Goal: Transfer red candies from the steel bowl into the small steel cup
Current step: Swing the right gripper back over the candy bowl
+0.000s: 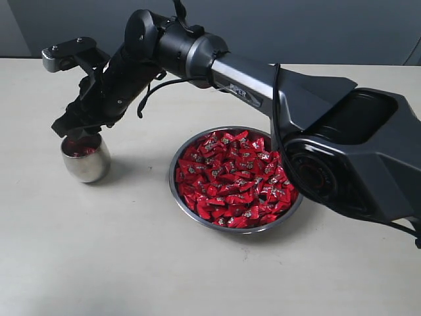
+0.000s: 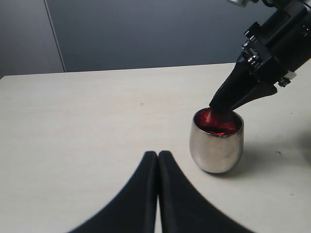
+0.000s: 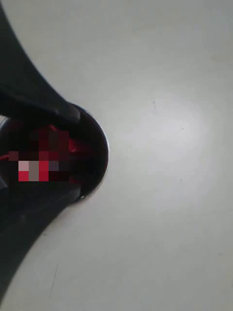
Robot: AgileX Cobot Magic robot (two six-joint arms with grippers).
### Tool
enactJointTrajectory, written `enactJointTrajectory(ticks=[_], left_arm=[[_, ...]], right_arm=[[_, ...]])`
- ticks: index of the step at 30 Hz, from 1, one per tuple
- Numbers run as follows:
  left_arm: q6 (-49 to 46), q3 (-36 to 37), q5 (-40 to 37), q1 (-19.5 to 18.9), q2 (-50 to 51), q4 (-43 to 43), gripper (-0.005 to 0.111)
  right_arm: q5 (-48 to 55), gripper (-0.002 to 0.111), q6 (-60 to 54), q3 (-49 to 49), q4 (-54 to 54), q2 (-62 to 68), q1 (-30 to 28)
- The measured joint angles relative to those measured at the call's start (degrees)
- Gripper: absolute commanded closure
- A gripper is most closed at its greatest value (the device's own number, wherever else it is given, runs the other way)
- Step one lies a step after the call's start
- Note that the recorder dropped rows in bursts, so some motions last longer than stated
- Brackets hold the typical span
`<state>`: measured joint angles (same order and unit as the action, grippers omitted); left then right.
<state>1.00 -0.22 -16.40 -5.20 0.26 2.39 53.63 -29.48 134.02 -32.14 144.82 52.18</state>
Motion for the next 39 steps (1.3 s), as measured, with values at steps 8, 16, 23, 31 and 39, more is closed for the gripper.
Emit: enactJointTrajectory(ticks=[8,16,23,31,39], left_arm=[[0.0,0.0,0.0,0.0,0.0,0.0,0.106],[0.0,0.0,0.0,0.0,0.0,0.0,0.106],[0.0,0.0,0.0,0.0,0.0,0.0,0.106],[0.0,0.0,0.0,0.0,0.0,0.0,0.106],[0.0,0.0,0.0,0.0,0.0,0.0,0.106]], right_arm=[[0.0,0.076,0.0,0.0,-0.08,0.0,0.0],[0.96,0.109,0.12,0.0,-0.13,-0.46,0.0],[-0.13,0.109,3.31,0.07,0.09,-1.71,0.0],[-3.53,0.109,5.03,0.07,1.35,-2.72,0.0],[-11.15,0.109,6.93,-7.85,1.51,-9.25,-1.8]])
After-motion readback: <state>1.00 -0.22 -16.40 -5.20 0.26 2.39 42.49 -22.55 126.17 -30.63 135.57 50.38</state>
